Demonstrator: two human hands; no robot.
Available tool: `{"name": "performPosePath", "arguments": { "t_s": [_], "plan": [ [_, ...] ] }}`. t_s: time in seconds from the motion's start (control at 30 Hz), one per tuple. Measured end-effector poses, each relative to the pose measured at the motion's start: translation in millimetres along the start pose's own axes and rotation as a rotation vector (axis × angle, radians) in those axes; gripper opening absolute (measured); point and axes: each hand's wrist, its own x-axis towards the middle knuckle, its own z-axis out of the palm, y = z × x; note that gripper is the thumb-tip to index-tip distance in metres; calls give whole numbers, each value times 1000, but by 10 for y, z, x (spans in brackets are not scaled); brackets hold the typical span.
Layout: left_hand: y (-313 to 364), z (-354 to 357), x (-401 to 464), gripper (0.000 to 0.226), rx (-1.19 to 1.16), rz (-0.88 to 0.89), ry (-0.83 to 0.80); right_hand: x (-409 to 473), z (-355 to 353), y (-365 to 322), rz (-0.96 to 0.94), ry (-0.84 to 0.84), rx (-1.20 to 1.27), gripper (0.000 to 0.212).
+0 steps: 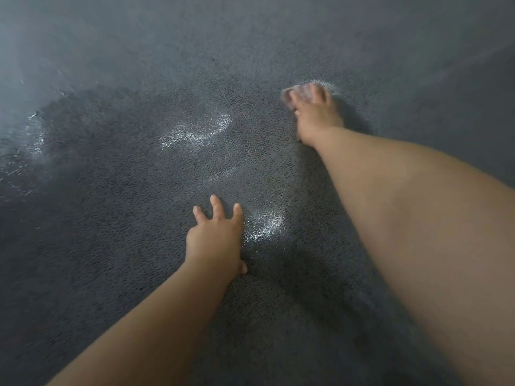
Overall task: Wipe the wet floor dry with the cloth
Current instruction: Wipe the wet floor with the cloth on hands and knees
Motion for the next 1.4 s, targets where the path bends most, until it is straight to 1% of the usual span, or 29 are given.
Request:
{"name": "performPosePath", "arguments": {
  "t_s": [0.07, 0.17, 0.2, 0.27, 0.33, 0.37, 0.43, 0.53, 0.6, 0.67, 0.73, 0.8, 0.9, 0.97, 1.0, 1.03, 1.13, 1.17, 1.23, 1.27, 1.33, 1.4],
  "plan": [
    [-5, 2, 5, 114, 2, 6, 5, 23, -21, 348, 140, 5, 7, 56],
    [-2, 1, 13, 114, 6, 6, 6, -66, -23, 740, 296, 31, 31, 49],
    [2, -2, 19, 114, 9, 3, 7, -118, 9, 770, 330, 53, 32, 48],
    [3, -7, 23, 115, 8, -2, 9, -248, 88, 641, 338, 110, 92, 50],
    [-5, -5, 11, 115, -14, -5, 13, -433, 182, 354, 251, 148, 163, 51],
    [-11, 0, -1, 115, -37, -5, 15, -563, 221, 176, 166, 140, 162, 55],
    [-23, 33, -59, 110, -109, -17, 29, -906, 308, -198, 9, 73, 158, 62],
    [31, 162, -235, 89, -132, -8, 132, -1506, 476, -603, -255, -29, 131, 61],
    [120, 286, -400, 82, -101, 8, 198, -1833, 520, -593, -414, -88, 52, 57],
    [205, 413, -577, 87, -73, 14, 199, -1982, 513, -403, -448, -120, 61, 55],
    [261, 534, -746, 98, -58, 3, 146, -2015, 462, -116, -409, -104, 97, 58],
    [297, 658, -908, 109, -51, -25, 74, -1992, 442, 244, -290, -72, 144, 60],
    [353, 874, -1125, 119, -70, -56, -10, -2097, 336, 814, -13, 1, 207, 51],
    [376, 1007, -1201, 121, -110, -59, -50, -2239, 303, 1146, 217, 19, 273, 50],
    [379, 1055, -1212, 121, -131, -54, -65, -2280, 305, 1246, 304, 37, 271, 53],
    [381, 1083, -1205, 121, -152, -47, -72, -2290, 341, 1281, 351, 49, 244, 56],
    [383, 1074, -1143, 123, -191, -25, -71, -2240, 428, 1036, 387, 87, 250, 57],
    [384, 1068, -1138, 123, -195, -24, -77, -2278, 444, 851, 332, 80, 251, 57],
    [382, 1066, -1132, 124, -198, -24, -82, -2463, 524, 416, 152, 68, 264, 61],
    [379, 1077, -1135, 124, -200, -27, -79, -2620, 552, 199, 68, 25, 283, 62],
    [374, 1100, -1133, 125, -208, -27, -69, -2962, 675, -177, -172, -61, 273, 62],
    [372, 1110, -1132, 126, -217, -28, -57, -3189, 751, -313, -411, -115, 213, 53]
  ]
}}
